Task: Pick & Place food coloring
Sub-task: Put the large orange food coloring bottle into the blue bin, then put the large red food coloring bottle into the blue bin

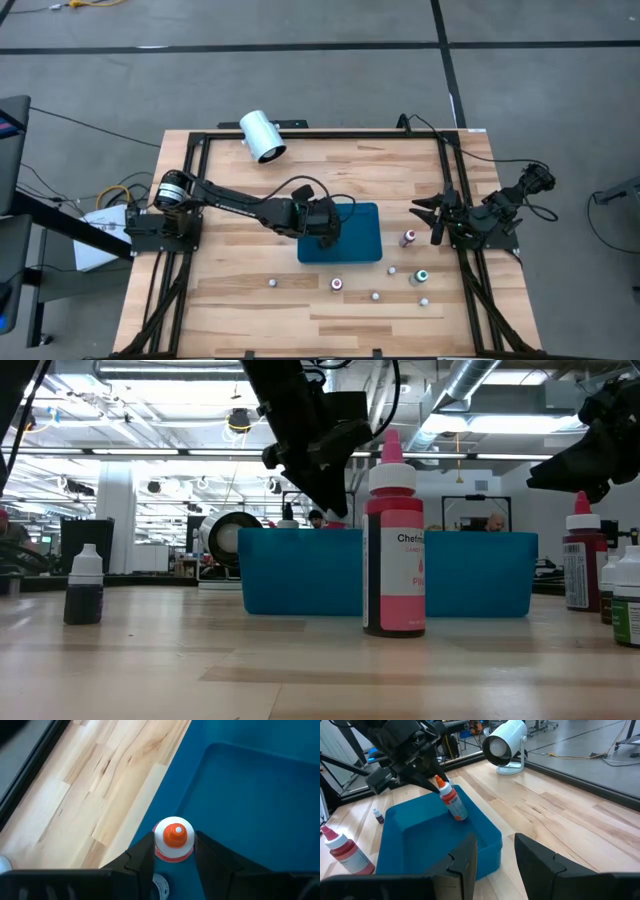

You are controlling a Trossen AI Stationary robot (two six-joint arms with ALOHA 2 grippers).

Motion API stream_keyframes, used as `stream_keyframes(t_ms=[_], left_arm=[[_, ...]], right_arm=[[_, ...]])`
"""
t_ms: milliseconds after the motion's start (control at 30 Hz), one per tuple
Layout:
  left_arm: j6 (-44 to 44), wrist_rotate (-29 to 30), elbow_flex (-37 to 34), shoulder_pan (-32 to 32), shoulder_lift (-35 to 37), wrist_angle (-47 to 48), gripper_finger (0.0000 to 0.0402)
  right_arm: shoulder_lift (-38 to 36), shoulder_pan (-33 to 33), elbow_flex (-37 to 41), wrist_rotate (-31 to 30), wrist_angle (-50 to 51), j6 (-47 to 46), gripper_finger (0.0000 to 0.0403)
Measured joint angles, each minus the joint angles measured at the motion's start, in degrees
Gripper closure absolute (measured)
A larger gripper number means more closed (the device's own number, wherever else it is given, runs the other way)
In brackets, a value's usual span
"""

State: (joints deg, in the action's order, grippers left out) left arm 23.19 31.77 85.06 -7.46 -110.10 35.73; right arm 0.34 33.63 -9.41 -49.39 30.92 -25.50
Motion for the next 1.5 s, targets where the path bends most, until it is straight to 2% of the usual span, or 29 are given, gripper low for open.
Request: stream_keyframes(t_ms=[433,1200,1500], left_arm=[[0.4,0.1,0.0,0.0,-0.5,0.0,0.0284],[0.0,0.5,0.0,0.0,-0.5,0.0,0.0248],[-0.9,0.4,2.1,0.1,4.9,0.3,0.0248]], right_arm=[[0.0,0.0,0.0,0.0,0.0,0.0,0.0282],[0.0,0.0,0.0,0.0,0.0,0.0,0.0282],[0.0,0.0,0.0,0.1,0.0,0.0,0.0282]])
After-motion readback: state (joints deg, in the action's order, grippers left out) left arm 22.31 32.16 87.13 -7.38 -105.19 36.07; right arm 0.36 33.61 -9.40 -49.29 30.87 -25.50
